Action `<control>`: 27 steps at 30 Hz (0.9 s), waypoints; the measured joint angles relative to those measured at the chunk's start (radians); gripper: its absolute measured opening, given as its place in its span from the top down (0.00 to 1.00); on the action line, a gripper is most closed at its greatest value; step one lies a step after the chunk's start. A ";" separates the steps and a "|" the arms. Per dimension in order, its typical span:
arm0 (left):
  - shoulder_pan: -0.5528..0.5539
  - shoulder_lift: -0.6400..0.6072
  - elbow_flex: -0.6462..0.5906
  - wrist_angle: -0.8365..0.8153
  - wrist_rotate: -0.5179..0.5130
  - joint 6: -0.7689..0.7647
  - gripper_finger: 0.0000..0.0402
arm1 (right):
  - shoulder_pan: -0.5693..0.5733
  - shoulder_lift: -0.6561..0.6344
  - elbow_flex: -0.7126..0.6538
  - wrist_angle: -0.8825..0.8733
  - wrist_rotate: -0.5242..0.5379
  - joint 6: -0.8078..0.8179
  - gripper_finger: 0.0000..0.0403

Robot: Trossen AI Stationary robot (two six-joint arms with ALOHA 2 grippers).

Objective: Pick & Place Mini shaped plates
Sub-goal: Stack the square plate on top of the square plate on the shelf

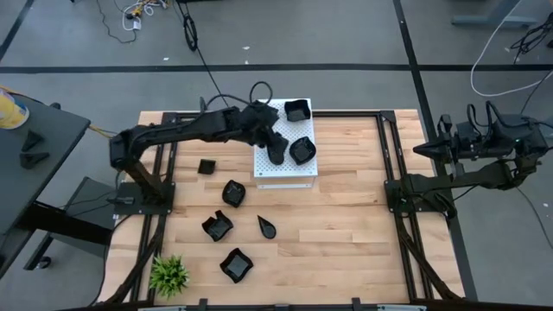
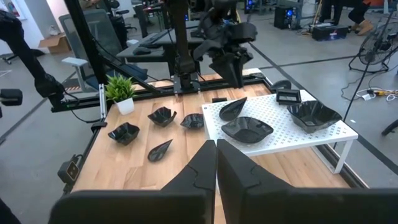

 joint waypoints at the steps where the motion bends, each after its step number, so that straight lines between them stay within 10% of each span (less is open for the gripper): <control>1: 0.000 -0.020 -0.020 -0.003 -0.001 0.010 0.75 | 0.000 0.000 0.000 0.000 0.000 0.000 0.95; 16: 0.043 -0.205 -0.273 -0.022 -0.102 -0.074 0.75 | 0.000 0.000 0.000 0.000 0.000 0.000 0.95; 27: 0.099 -0.300 -0.393 -0.330 -0.142 -0.119 0.75 | 0.000 0.000 0.000 0.000 0.000 0.000 0.95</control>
